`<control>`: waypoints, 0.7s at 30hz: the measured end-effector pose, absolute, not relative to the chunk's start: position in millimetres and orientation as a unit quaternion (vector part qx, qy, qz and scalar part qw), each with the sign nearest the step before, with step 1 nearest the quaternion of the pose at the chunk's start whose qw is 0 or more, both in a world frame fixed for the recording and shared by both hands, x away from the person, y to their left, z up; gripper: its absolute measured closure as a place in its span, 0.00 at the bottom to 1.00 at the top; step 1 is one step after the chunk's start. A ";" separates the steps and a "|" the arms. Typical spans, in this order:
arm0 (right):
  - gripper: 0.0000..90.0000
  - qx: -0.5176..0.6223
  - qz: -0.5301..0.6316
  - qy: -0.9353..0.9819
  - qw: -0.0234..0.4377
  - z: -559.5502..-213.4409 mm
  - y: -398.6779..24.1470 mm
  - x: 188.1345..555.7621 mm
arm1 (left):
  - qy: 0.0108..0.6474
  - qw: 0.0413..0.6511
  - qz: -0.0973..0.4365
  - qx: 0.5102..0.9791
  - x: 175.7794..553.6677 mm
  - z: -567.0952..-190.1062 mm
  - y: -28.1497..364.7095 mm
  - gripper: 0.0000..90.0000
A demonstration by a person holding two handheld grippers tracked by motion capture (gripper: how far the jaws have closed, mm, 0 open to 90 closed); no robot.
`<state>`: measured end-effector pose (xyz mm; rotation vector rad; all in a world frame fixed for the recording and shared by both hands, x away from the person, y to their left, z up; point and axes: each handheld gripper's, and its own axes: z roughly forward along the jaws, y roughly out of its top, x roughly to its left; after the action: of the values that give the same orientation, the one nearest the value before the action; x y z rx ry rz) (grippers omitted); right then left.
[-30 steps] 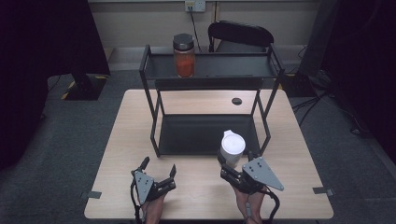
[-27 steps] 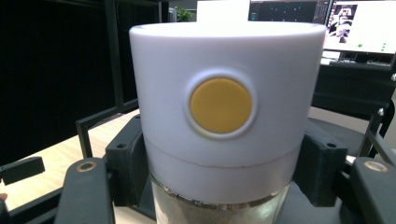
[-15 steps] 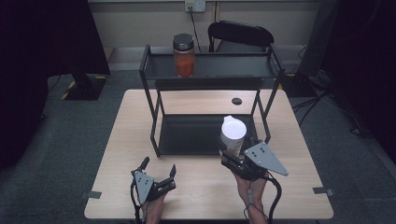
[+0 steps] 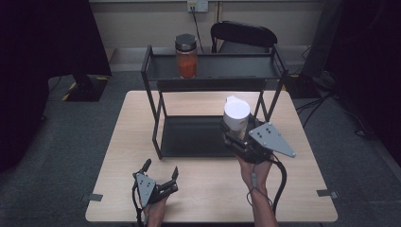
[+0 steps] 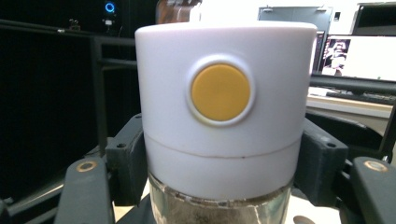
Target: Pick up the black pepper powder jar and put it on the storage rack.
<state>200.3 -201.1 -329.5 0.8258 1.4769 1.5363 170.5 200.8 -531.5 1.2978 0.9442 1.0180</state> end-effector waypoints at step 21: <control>0.33 0.328 0.608 0.575 0.438 -250.7 -191.6 256.5 | 0.404 0.582 0.436 0.556 170.5 -531.5 201.0 0.02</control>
<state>256.5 -191.6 -250.7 0.8160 1.4291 1.5124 170.5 201.0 -531.5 1.2983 0.9432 1.0176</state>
